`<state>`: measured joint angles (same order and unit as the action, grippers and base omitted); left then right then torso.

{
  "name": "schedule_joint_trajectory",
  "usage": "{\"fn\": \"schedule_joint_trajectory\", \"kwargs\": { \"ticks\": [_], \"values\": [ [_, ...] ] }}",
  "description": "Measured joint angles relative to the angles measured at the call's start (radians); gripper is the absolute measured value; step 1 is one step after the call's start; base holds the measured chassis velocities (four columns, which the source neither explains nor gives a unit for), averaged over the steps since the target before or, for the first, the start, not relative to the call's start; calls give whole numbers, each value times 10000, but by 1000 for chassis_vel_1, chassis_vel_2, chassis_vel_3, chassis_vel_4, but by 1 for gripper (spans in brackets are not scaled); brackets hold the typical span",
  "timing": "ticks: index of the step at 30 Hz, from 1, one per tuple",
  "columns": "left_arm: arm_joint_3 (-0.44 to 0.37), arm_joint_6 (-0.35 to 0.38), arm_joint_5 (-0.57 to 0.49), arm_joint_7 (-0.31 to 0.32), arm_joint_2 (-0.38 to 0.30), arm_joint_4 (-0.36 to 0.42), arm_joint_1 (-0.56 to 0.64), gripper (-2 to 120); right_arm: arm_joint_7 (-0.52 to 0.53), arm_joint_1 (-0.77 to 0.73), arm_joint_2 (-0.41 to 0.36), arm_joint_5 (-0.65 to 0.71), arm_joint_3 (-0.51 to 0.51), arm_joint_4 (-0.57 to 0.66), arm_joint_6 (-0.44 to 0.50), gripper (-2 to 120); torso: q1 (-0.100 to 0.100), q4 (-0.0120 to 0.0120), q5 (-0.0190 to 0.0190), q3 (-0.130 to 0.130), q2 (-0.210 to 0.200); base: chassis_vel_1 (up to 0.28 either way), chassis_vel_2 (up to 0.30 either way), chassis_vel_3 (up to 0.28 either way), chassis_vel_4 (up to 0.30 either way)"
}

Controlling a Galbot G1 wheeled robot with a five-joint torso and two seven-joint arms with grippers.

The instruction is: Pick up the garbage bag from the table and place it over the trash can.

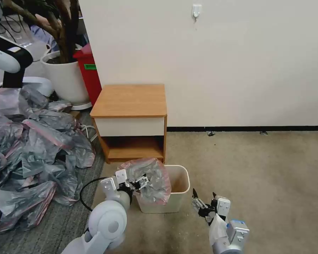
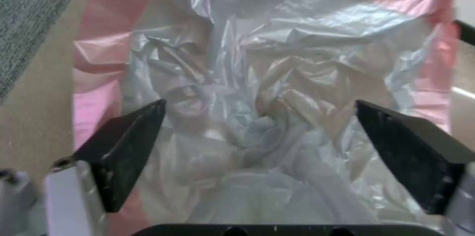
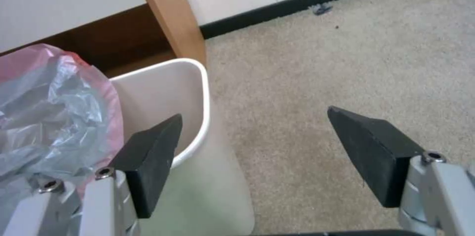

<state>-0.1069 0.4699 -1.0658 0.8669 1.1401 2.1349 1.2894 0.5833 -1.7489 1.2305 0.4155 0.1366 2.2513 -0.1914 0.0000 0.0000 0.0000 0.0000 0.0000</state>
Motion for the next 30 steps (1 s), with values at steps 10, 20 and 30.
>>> {"fn": "schedule_joint_trajectory", "kwargs": {
  "ticks": [10,20,30],
  "values": [
    [-7,9,-1,22,-93,-196,-69,87,4,-40,124,-57,-15,-127,55,79,0,0,0,0,0,0,0,0,0],
    [246,94,-22,37,-82,-557,-255,82,9,18,78,-43,59,-252,102,78,0,0,0,0,0,0,0,0,0],
    [404,119,-25,36,-97,-734,-439,76,26,168,16,5,104,-404,177,75,0,0,0,0,0,0,0,0,0]
  ]
}}
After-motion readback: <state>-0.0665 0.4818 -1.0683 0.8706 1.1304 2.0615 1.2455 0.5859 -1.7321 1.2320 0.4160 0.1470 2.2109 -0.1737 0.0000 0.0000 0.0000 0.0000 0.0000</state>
